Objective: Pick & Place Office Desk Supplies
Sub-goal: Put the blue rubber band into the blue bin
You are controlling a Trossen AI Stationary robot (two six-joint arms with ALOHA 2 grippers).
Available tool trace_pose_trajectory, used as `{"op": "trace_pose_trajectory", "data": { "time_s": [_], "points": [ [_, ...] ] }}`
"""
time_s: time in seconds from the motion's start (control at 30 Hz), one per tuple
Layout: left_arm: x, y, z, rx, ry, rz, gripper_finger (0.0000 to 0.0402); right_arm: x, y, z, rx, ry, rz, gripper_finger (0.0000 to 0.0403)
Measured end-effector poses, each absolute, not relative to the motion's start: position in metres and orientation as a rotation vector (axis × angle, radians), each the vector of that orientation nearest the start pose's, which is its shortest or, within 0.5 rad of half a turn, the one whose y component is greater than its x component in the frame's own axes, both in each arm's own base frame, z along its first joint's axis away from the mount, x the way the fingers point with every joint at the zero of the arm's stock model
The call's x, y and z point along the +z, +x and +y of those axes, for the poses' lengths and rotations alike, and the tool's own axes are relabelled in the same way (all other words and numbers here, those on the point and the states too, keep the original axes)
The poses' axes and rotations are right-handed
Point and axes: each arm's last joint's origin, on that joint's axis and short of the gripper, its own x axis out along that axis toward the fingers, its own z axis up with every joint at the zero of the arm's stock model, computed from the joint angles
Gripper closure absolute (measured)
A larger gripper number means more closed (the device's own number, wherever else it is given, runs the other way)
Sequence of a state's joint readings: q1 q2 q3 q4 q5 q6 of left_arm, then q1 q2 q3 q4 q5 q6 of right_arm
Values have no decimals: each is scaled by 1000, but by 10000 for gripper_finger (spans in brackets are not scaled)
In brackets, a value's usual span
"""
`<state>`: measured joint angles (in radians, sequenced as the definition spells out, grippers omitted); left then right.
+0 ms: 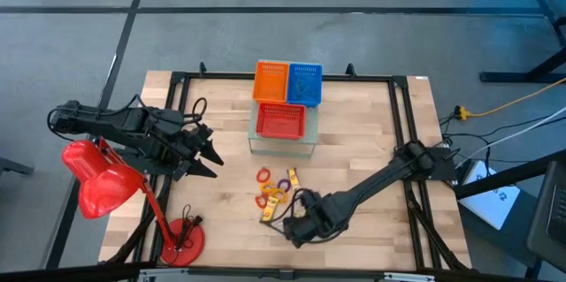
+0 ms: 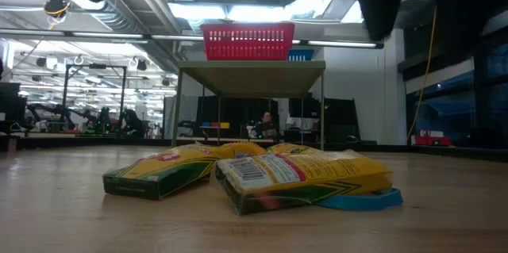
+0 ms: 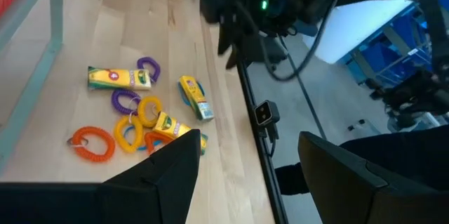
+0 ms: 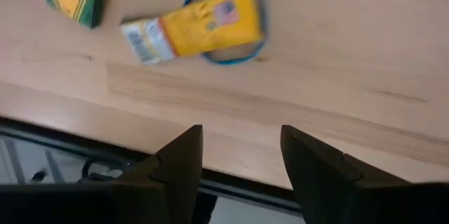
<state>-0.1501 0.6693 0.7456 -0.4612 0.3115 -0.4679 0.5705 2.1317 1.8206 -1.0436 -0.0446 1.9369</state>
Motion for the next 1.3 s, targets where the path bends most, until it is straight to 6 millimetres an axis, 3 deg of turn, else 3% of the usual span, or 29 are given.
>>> {"op": "trace_pose_trajectory", "data": {
  "time_s": [0.13, 0.53, 0.8, 0.97, 1.3],
  "points": [
    [310, 138, -30, -357, -492, 487, 162, 197, 366, 237, -913, 1188, 1281, 221],
    [310, 138, -30, -368, -479, 486, 162, 172, 368, 239, -993, 1143, 1299, 249],
    [310, 138, -30, -367, -467, 483, 162, 171, 374, 230, -1018, 1129, 1242, 257],
    [310, 138, -30, -367, -467, 483, 162, 155, 379, 229, -1014, 1102, 1265, 257],
    [310, 138, -30, -370, -476, 491, 162, 147, 378, 229, -1037, 1053, 1289, 257]
  ]
}}
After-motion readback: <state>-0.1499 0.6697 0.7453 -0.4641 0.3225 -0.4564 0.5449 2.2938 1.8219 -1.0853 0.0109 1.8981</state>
